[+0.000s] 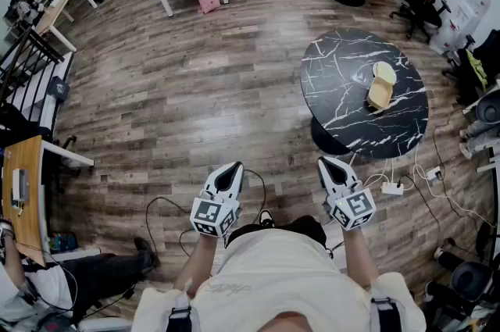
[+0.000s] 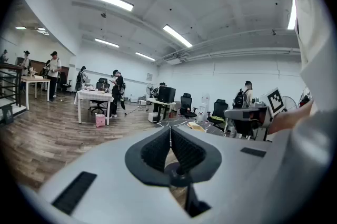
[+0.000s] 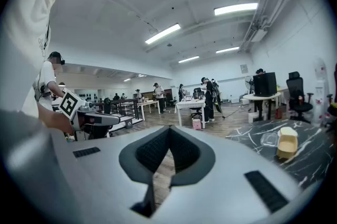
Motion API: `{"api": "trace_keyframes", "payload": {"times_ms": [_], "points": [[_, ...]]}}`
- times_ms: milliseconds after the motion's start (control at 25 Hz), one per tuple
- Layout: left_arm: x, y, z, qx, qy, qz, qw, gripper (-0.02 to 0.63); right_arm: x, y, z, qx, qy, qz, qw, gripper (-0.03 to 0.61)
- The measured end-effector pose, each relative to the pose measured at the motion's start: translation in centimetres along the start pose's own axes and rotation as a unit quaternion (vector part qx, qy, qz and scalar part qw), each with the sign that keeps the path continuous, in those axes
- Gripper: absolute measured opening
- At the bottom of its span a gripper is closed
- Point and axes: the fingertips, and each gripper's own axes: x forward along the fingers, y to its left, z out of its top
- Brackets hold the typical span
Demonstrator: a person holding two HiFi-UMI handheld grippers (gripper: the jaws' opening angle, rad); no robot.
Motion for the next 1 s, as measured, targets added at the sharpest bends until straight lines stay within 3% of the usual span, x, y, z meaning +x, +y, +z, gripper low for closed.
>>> {"api": "trace_keyframes", "payload": {"times_ms": [600,800,1000], "points": [[4.4,3.0,-1.1,-0.03,0.018,-0.006,0.9994,0.025,3.2,-2.3,-0.7,0.008,0.025,-0.009,1.0,0.006],[8.7,4.2,-1.2,-0.026,0.036,-0.005,0.999,0.025,6.9,-5.2,-1.1,0.001,0.033,0.005,0.999,0.006],[15.0,6.3,1.6,-0.007,0.044,0.0,0.999,0.025,11.8,-9.7,0.8,-0.012,0.022,0.023,0.999,0.006]]}}
